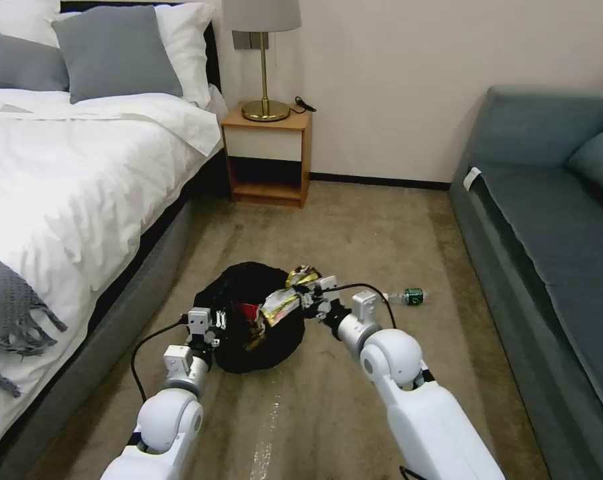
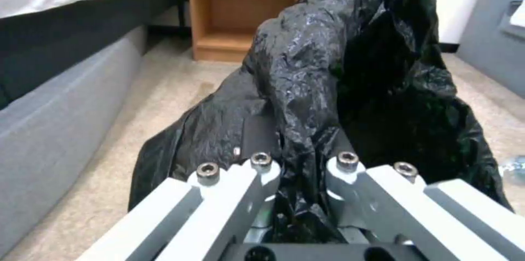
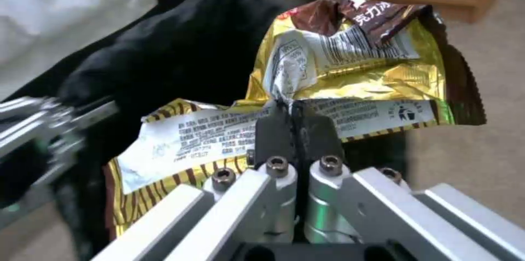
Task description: Pick up the trash bin, then pick up the garbage on the floor and place it into the trash bin.
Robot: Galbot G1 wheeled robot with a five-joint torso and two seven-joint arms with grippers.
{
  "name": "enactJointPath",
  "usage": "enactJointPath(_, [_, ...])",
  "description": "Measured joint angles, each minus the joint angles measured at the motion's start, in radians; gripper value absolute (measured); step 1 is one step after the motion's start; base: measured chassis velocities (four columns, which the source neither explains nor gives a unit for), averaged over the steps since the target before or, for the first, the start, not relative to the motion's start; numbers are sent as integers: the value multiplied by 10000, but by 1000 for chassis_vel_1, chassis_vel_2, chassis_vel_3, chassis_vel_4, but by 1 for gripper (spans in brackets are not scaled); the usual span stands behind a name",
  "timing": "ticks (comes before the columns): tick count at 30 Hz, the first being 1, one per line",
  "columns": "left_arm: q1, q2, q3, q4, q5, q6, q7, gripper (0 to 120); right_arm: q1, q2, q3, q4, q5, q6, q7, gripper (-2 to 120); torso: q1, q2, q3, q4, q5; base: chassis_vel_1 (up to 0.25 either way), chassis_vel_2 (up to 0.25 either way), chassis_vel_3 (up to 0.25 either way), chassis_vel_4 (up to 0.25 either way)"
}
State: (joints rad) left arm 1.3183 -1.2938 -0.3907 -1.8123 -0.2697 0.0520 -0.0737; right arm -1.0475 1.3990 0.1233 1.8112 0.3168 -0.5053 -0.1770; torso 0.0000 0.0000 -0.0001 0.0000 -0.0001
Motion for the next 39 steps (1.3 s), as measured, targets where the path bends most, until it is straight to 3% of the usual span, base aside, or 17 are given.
enactJointPath(25, [402, -96, 203, -431, 63, -42, 100, 4, -94, 383, -732, -1415, -745, 678, 216, 0, 0, 0, 0, 0, 0, 0, 0, 0, 0])
enactJointPath(39, [569, -35, 202, -503, 10, -164, 135, 4, -523, 517, -987, -946, -686, 817, 807, 48, 0, 0, 0, 0, 0, 0, 0, 0, 0])
